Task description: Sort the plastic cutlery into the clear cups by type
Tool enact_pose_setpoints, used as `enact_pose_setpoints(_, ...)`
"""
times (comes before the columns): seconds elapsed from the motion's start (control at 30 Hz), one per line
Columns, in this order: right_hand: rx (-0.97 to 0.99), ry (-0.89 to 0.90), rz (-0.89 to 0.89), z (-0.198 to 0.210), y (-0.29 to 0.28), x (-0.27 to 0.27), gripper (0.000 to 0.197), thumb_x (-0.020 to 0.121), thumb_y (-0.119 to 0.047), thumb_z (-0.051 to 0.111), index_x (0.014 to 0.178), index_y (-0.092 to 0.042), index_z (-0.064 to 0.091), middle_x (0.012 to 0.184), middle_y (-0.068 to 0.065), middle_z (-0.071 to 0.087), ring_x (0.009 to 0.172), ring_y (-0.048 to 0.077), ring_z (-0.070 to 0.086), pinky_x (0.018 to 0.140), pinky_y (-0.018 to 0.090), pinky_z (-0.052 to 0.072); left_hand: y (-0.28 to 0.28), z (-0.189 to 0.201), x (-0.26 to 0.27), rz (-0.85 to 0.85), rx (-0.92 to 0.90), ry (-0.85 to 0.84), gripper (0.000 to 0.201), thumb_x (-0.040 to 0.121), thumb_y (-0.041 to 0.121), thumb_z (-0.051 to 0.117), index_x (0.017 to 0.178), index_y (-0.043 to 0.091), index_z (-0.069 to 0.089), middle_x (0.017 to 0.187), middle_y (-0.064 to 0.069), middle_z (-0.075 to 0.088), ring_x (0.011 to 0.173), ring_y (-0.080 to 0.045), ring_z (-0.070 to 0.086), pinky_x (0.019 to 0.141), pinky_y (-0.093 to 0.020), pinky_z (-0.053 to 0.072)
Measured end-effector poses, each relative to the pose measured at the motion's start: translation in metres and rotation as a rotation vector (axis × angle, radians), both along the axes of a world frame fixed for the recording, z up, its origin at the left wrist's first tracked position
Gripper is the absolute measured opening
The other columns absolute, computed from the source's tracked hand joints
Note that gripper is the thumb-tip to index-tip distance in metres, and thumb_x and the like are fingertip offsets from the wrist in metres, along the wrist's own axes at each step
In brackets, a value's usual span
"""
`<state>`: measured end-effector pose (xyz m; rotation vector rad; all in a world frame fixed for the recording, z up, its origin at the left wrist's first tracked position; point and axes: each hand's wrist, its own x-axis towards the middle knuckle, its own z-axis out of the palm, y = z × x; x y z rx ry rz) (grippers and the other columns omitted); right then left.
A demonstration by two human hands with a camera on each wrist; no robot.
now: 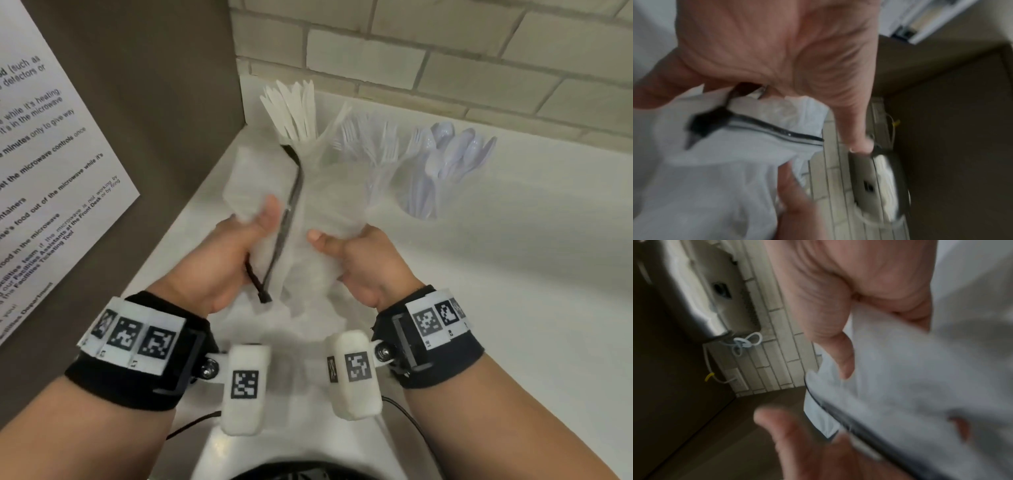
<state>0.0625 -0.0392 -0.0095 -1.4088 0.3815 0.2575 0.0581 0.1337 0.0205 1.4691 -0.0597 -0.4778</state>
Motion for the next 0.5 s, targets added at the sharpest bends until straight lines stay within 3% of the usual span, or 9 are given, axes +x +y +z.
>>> enact_pose_setpoints(0.07, -0.062, 0.024, 0.086, 0.001, 0.004, -0.004, 0.043, 0.069, -0.027, 0.079, 0.107, -0.009, 0.068, 0.101, 0.011, 0.074, 0.092, 0.032, 0.071, 0.087, 0.059, 0.053, -0.007, -0.008, -0.001, -0.023, 0.406, -0.059, 0.075, 0.056, 0.057, 0.083, 0.111, 0.015, 0.053, 0.125, -0.003, 0.047, 0.114, -0.014, 0.055, 0.095, -0.028, 0.049)
enact_pose_setpoints(0.13, -0.003, -0.039, 0.09, 0.002, 0.006, -0.007, 0.025, 0.078, -0.024, 0.07, 0.101, -0.015, 0.071, 0.102, 0.012, 0.073, 0.093, 0.032, 0.071, 0.087, 0.06, 0.053, -0.012, -0.017, 0.002, 0.087, 0.514, -0.102, 0.049, 0.068, 0.028, 0.085, 0.104, 0.024, 0.052, 0.119, 0.0, 0.051, 0.11, -0.015, 0.057, 0.094, -0.033, 0.051)
enact_pose_setpoints(0.2, 0.113, -0.113, 0.028, 0.005, 0.002, -0.011, 0.012, 0.088, -0.007, 0.061, 0.091, -0.014, 0.07, 0.099, 0.015, 0.071, 0.091, 0.033, 0.068, 0.086, 0.06, 0.052, -0.01, -0.022, 0.008, 0.14, 0.282, -0.018, 0.024, 0.079, 0.002, 0.065, 0.095, 0.019, 0.062, 0.1, -0.005, 0.069, 0.097, -0.024, 0.067, 0.084, -0.037, 0.055)
enact_pose_setpoints(0.27, 0.164, -0.155, -0.092, 0.009, -0.006, -0.016, 0.016, 0.092, 0.0, 0.057, 0.098, -0.012, 0.065, 0.1, 0.015, 0.069, 0.093, 0.034, 0.068, 0.083, 0.053, 0.054, -0.001, -0.023, 0.013, 0.253, 0.104, 0.086, 0.032, 0.078, -0.012, 0.048, 0.093, 0.009, 0.068, 0.089, -0.013, 0.071, 0.086, -0.031, 0.069, 0.076, -0.037, 0.057)
enact_pose_setpoints(0.3, 0.158, -0.155, -0.156, 0.008, -0.012, -0.017, 0.02, 0.091, -0.001, 0.059, 0.108, -0.011, 0.06, 0.106, 0.014, 0.068, 0.095, 0.034, 0.068, 0.081, 0.051, 0.057, 0.006, -0.024, 0.017, 0.338, 0.041, 0.127, 0.037, 0.075, -0.014, 0.044, 0.092, 0.007, 0.068, 0.086, -0.016, 0.07, 0.08, -0.032, 0.069, 0.071, -0.035, 0.058)
enact_pose_setpoints(0.37, 0.116, -0.104, -0.282, 0.003, -0.03, -0.017, 0.049, 0.08, -0.006, 0.073, 0.123, -0.013, 0.049, 0.113, 0.014, 0.067, 0.096, 0.034, 0.069, 0.072, 0.051, 0.058, 0.018, -0.024, 0.024, 0.489, -0.048, 0.199, 0.042, 0.072, -0.017, 0.038, 0.086, 0.008, 0.068, 0.075, -0.013, 0.066, 0.069, -0.029, 0.068, 0.058, -0.031, 0.058)
enact_pose_setpoints(0.43, 0.094, -0.046, -0.373, 0.004, -0.042, -0.019, 0.071, 0.06, -0.016, 0.082, 0.124, -0.016, 0.051, 0.118, 0.015, 0.065, 0.105, 0.037, 0.066, 0.084, 0.057, 0.053, 0.024, -0.023, 0.025, 0.58, -0.12, 0.249, 0.045, 0.073, -0.017, 0.034, 0.084, 0.012, 0.066, 0.061, -0.005, 0.064, 0.059, -0.022, 0.067, 0.049, -0.027, 0.055)
enact_pose_setpoints(0.47, 0.101, -0.032, -0.374, 0.003, -0.048, -0.019, 0.074, 0.052, -0.025, 0.081, 0.122, -0.017, 0.057, 0.123, 0.013, 0.064, 0.112, 0.036, 0.062, 0.094, 0.059, 0.047, 0.026, -0.025, 0.024, 0.574, -0.128, 0.259, 0.044, 0.074, -0.015, 0.034, 0.086, 0.012, 0.066, 0.059, -0.003, 0.065, 0.058, -0.02, 0.068, 0.05, -0.027, 0.055)
enact_pose_setpoints(0.5, 0.112, -0.017, -0.344, 0.002, -0.053, -0.02, 0.072, 0.051, -0.033, 0.08, 0.119, -0.019, 0.062, 0.124, 0.01, 0.065, 0.115, 0.032, 0.06, 0.1, 0.056, 0.044, 0.029, -0.027, 0.023, 0.505, -0.14, 0.272, 0.042, 0.074, -0.01, 0.037, 0.092, 0.011, 0.068, 0.067, -0.004, 0.069, 0.067, -0.022, 0.07, 0.059, -0.032, 0.059)
